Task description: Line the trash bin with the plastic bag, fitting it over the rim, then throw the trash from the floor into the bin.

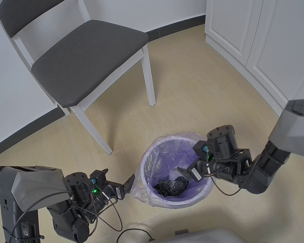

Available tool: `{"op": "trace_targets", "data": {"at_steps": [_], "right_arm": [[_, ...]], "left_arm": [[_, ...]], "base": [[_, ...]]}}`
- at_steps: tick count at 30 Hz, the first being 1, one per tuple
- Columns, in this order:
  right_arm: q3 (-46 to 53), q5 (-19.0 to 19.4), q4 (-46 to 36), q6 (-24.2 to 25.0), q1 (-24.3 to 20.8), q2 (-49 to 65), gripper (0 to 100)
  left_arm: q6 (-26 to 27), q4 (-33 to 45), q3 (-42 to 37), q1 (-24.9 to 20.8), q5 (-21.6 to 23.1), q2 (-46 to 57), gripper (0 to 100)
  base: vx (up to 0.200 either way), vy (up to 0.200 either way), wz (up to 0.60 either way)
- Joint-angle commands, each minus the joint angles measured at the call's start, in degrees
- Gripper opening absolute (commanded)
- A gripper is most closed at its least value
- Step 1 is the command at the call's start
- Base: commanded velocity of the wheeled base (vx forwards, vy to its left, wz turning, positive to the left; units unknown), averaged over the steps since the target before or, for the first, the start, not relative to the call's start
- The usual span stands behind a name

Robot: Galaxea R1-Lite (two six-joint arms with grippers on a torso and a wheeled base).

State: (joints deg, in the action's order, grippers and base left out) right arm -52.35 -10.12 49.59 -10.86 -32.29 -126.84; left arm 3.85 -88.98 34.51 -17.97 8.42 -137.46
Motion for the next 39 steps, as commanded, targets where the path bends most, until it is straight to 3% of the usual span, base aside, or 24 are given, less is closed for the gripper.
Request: {"op": "trace_targets", "data": {"at_steps": [1, 8, 15, 23, 27, 34, 39], "right_arm": [[6.4, 0.0, 0.3, -0.4, 6.4, 5.4, 100], [6.7, 0.0, 0.3, -0.9, 12.0, 2.9, 100], [3.1, 0.1, 0.5, -0.9, 14.1, -2.4, 100], [-6.9, 2.3, -0.6, -0.8, 14.2, -12.3, 100], [-16.2, 5.8, -8.3, -0.7, 14.1, -16.9, 100], [-28.5, 6.6, -15.0, -0.8, 12.9, -23.5, 100], [-29.0, 6.6, -15.7, -0.7, 12.7, -23.9, 100]], "left_arm": [[0.3, -1.0, -0.1, -1.1, 0.1, -3.7, 100], [0.6, -1.0, 1.3, -0.6, 0.4, -9.0, 100], [0.8, -1.0, 2.9, -1.0, 0.3, -10.8, 100], [0.8, -1.0, 3.5, -2.6, -0.3, -11.7, 100], [0.8, -1.0, 3.4, -2.6, -0.4, -11.6, 100], [0.8, -1.0, 3.3, -2.6, -0.5, -11.5, 100], [0.8, -1.0, 3.0, -2.5, -0.5, -11.2, 100]], "base": [[0.000, 0.000, 0.00], [0.000, 0.000, 0.00], [0.000, 0.000, 0.00], [0.000, 0.000, 0.00], [0.000, 0.000, 0.00], [0.000, 0.000, 0.00], [0.000, 0.000, 0.00]]}}
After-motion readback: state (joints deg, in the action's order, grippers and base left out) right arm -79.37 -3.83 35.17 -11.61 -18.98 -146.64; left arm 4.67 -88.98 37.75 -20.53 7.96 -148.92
